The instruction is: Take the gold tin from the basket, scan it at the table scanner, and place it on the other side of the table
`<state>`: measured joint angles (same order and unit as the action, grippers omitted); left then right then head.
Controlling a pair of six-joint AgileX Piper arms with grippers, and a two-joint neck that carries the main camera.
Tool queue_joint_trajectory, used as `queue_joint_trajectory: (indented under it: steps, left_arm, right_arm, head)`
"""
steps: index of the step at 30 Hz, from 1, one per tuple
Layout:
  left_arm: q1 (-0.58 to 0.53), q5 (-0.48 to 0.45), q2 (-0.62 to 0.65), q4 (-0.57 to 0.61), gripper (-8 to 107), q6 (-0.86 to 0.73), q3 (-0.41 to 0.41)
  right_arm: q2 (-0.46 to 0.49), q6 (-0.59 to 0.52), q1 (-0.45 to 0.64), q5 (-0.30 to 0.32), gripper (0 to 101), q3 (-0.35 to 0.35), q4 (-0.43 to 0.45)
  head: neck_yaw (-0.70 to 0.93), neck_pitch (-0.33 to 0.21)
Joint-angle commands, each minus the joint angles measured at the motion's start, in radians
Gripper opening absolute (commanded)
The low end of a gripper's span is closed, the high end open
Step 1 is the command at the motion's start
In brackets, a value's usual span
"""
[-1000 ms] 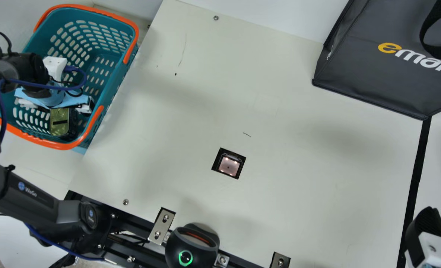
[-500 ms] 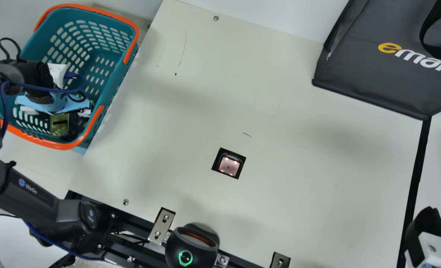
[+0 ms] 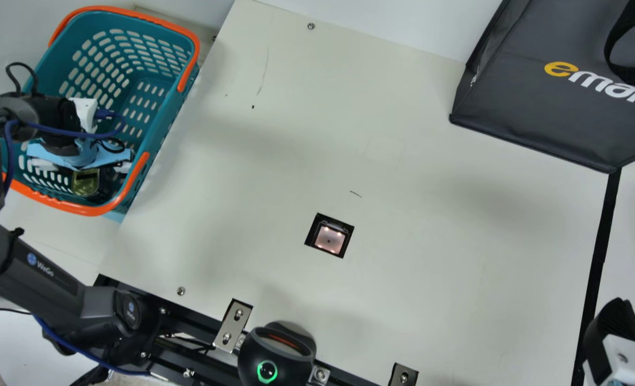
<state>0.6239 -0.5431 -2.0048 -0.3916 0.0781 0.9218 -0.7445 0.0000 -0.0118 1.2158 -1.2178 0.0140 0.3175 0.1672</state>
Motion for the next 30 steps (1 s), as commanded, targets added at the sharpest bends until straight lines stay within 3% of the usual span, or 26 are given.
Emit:
queue_joint_trajectory:
  steps: [1,15,30]
  left_arm:
    - [0.002,0.006,-0.006,-0.003,90,0.007,0.0]
    - [-0.003,0.021,-0.035,0.033,90,-0.003,0.006]
    - [-0.026,-0.026,-0.01,0.284,90,-0.193,0.018]
  right_arm:
    - [0.0,0.0,0.0,0.0,95,0.0,0.0]
    - [0.0,0.0,0.0,0.0,95,0.0,0.0]
    - [0.0,0.0,0.0,0.0,95,0.0,0.0]
  head:
    - [0.004,-0.029]
    - [0.004,-0.029]
    - [0.004,-0.029]
